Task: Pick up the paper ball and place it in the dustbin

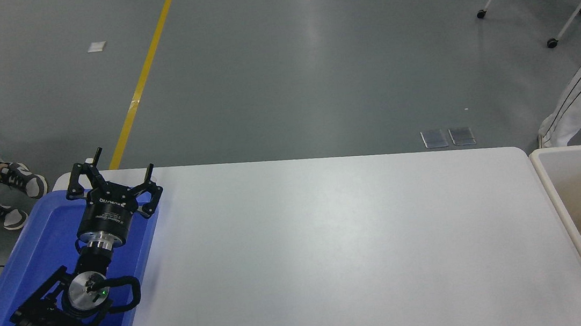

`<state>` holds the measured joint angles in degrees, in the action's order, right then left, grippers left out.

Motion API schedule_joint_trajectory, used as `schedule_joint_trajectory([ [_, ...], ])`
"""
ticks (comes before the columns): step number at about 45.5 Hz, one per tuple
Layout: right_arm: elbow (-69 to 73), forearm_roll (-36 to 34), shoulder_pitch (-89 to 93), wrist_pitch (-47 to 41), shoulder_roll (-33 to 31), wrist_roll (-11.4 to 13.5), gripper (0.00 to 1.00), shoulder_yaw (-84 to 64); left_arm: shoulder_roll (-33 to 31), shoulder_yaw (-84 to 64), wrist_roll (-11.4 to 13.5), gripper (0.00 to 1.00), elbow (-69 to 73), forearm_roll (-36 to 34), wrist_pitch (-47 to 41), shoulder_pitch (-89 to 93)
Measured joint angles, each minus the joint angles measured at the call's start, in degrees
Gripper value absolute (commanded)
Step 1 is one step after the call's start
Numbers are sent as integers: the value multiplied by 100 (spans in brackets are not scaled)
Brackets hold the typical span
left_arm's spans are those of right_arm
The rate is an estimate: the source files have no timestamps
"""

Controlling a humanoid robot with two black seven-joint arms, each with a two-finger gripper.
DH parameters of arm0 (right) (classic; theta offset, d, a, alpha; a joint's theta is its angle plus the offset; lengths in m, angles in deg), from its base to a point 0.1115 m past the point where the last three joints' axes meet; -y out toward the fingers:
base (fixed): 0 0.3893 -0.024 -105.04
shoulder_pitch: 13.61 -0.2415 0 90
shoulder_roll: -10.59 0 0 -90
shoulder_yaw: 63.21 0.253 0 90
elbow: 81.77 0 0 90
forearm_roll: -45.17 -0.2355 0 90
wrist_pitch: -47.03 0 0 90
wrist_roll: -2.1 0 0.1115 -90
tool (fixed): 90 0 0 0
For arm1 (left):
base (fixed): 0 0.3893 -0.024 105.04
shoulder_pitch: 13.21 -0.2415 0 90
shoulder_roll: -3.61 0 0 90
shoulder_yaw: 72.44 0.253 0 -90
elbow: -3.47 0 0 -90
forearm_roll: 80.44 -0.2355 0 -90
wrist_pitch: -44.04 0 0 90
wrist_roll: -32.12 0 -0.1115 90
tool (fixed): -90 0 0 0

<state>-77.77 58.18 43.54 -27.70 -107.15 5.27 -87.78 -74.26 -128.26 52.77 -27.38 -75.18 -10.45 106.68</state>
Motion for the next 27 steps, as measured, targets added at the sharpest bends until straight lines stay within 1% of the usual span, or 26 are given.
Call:
schedule_joint_trajectory([
  [6, -3, -4, -118, 79, 0, 3, 99, 111, 0, -3, 0, 100, 0, 1, 0, -1],
  [13, 50, -8, -296, 128, -19, -20, 100, 760, 0, -5, 0, 100, 0, 1, 0, -1],
  [16, 137, -9, -361, 128, -30, -25, 100, 1266, 0, -6, 0, 100, 0, 1, 0, -1],
  [27, 797, -4, -463, 100, -170, -38, 100, 3906, 0, -7, 0, 100, 0, 2, 0, -1],
])
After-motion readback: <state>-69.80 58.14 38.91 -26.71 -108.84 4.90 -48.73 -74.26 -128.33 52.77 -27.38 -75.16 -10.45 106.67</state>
